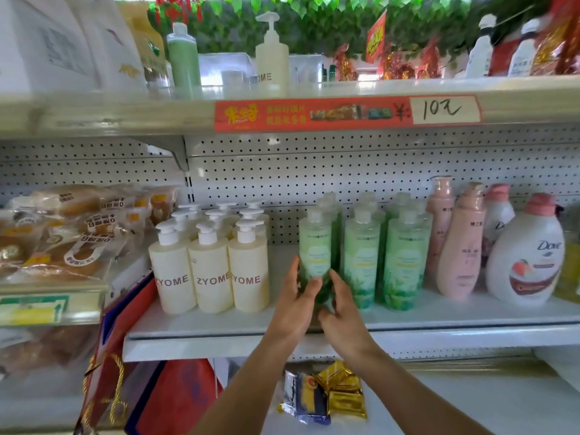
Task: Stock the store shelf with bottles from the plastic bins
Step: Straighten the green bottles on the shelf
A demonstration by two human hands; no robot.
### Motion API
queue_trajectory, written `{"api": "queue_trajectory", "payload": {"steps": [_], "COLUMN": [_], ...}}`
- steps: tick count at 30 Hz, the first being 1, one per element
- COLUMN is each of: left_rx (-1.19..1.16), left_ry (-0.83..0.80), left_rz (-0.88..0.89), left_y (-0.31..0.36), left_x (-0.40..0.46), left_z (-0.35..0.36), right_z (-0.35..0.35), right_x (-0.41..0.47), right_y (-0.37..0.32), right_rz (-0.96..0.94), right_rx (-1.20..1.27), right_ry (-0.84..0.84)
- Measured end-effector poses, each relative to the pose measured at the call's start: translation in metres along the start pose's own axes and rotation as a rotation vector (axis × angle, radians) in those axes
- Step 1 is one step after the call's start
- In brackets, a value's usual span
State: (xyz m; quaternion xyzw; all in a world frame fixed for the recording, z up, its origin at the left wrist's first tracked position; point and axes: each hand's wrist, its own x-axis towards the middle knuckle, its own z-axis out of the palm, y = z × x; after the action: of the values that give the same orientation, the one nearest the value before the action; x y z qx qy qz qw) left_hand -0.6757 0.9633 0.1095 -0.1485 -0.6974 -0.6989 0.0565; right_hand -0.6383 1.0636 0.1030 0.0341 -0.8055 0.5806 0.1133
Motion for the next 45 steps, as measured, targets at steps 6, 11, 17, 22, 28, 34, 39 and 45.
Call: {"api": "queue_trajectory", "payload": {"steps": [6, 11, 17, 22, 28, 34, 39, 45], "left_rx": [0.011, 0.099, 0.175, 0.188, 0.208, 0.226, 0.227, 0.234], "left_ry": [-0.029, -0.049, -0.043, -0.033, -0.028, -0.004, 0.009, 0.045], "left_rz": [0.015, 0.041, 0.064, 0.055, 0.051, 0.033, 0.035, -0.003], "left_y": [0.000, -0.005, -0.010, -0.014, -0.013, -0.011, -0.010, -0.008], "left_x": [0.013, 0.021, 0.023, 0.020, 0.018, 0.017, 0.013, 0.013], "left_z": [-0.002, -0.009, -0.010, -0.009, -0.010, -0.008, -0.001, 0.008], "right_z": [0.006, 0.007, -0.001, -0.012, -0.012, -0.018, -0.040, -0.083], "right_x": [0.018, 0.026, 0.027, 0.026, 0.021, 0.007, -0.005, 0.003], "right_y": [-0.014, -0.011, -0.004, 0.002, 0.006, 0.009, 0.006, 0.011], "right_rz": [-0.066, -0.048, -0.040, 0.026, 0.003, -0.091, -0.304, -0.194], "right_rx": [0.000, -0.004, 0.033, -0.022, -0.060, -0.197, -0.310, -0.246], "right_ry": [0.029, 0.037, 0.036, 0.038, 0.044, 0.042, 0.409, 0.740]}}
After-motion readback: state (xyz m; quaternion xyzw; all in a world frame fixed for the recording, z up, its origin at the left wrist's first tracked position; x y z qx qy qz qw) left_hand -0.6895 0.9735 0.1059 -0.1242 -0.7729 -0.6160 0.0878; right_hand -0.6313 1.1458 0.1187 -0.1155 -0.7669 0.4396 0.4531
